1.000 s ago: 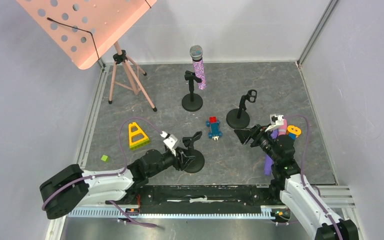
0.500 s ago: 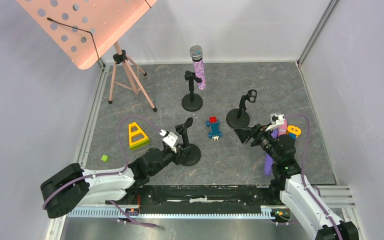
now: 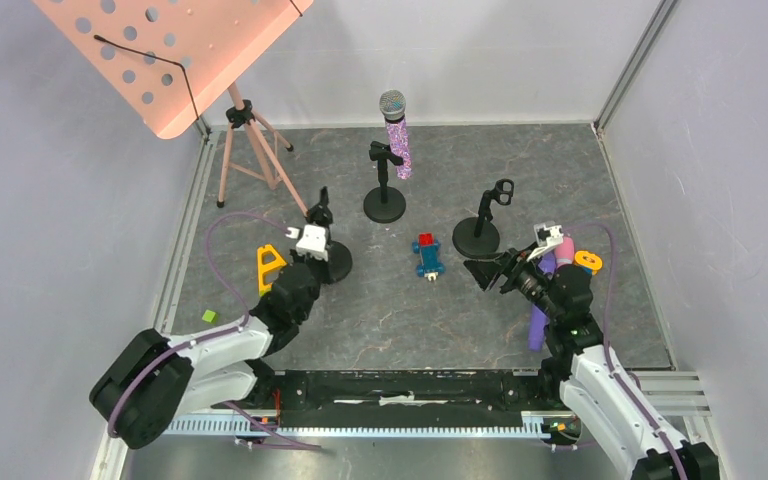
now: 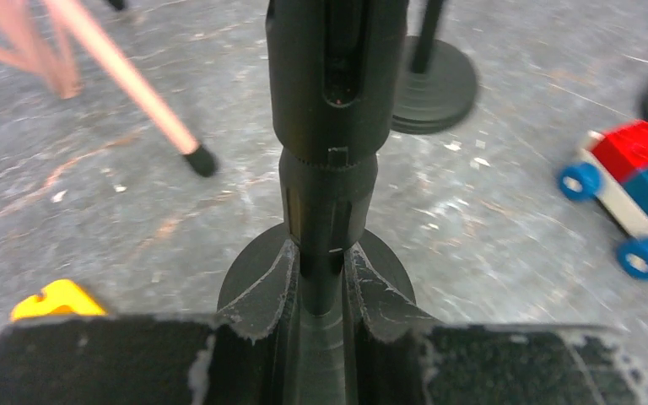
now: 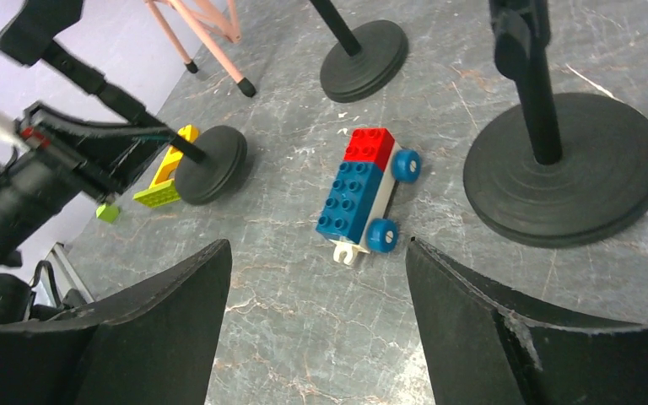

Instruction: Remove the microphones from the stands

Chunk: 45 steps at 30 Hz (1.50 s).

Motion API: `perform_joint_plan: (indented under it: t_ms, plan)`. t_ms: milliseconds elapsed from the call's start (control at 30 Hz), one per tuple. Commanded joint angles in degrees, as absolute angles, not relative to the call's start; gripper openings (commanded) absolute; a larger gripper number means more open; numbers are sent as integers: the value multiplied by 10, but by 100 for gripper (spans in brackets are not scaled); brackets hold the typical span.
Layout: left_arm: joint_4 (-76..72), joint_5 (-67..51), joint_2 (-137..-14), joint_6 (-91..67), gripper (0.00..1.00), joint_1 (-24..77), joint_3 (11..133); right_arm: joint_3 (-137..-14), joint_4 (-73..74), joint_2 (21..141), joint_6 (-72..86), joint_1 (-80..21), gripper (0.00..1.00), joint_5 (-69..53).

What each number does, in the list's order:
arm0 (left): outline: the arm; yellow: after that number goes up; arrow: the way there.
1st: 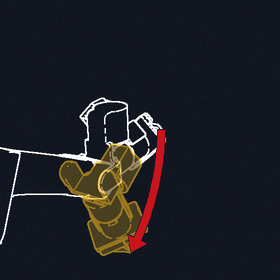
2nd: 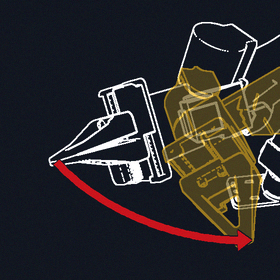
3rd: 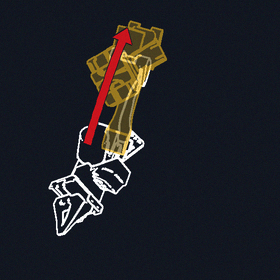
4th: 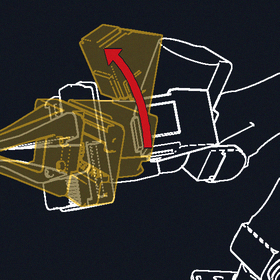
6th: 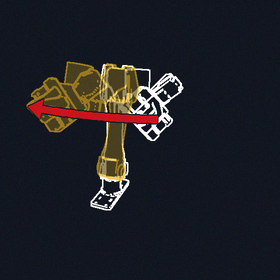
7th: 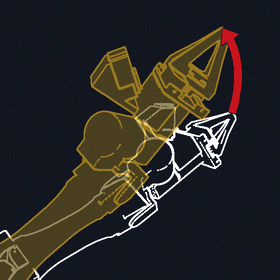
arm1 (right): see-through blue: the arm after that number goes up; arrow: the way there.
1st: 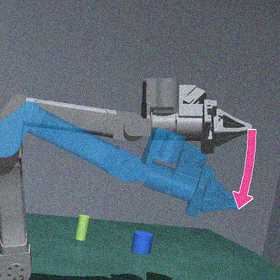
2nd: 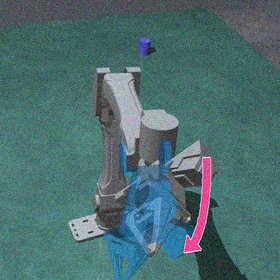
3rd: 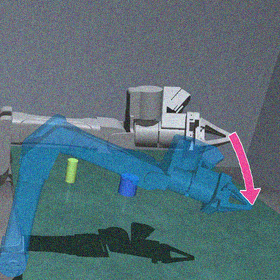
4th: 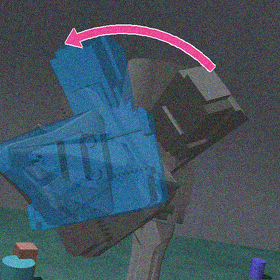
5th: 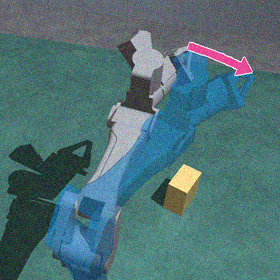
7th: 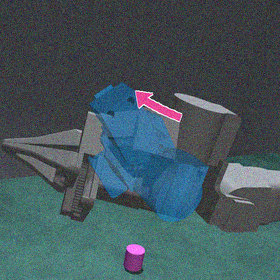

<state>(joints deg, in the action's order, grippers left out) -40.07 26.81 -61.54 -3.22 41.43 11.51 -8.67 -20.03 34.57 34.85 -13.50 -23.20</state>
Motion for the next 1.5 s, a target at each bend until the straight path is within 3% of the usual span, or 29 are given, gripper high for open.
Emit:
perform_joint_plan:
  t_ms: [0,300,433,567,633,733,867,967,1067,1267,1467]
  plan:
    - [-457,233,-635,-64,2,326,157,-136,-173,335,291,-137,81,-267]
    - [-522,204,-758,-89,2,246,203,-151,-150,331,273,-138,81,-275]
    - [-490,215,-769,-111,12,240,206,-153,-149,340,265,-139,82,-287]
    - [-457,215,-731,-140,38,240,180,-155,-145,347,260,-138,82,-287]
    - [-439,201,-694,-148,36,240,162,-156,-146,349,262,-139,82,-286]
    - [-395,171,-639,-145,57,240,151,-152,-156,350,270,-139,82,-286]
    - [-296,148,-553,-148,62,240,154,-150,-163,349,277,-140,82,-289]
    - [-244,119,-476,-176,85,241,139,-148,-164,343,278,-141,82,-287]
    - [-206,75,-376,-212,99,241,113,-144,-168,338,281,-142,82,-285]
    - [-240,-97,-216,-306,100,240,65,-139,-176,338,284,-142,84,-284]
    - [-329,-282,-298,-321,100,241,123,-128,-207,340,306,-142,86,-289]
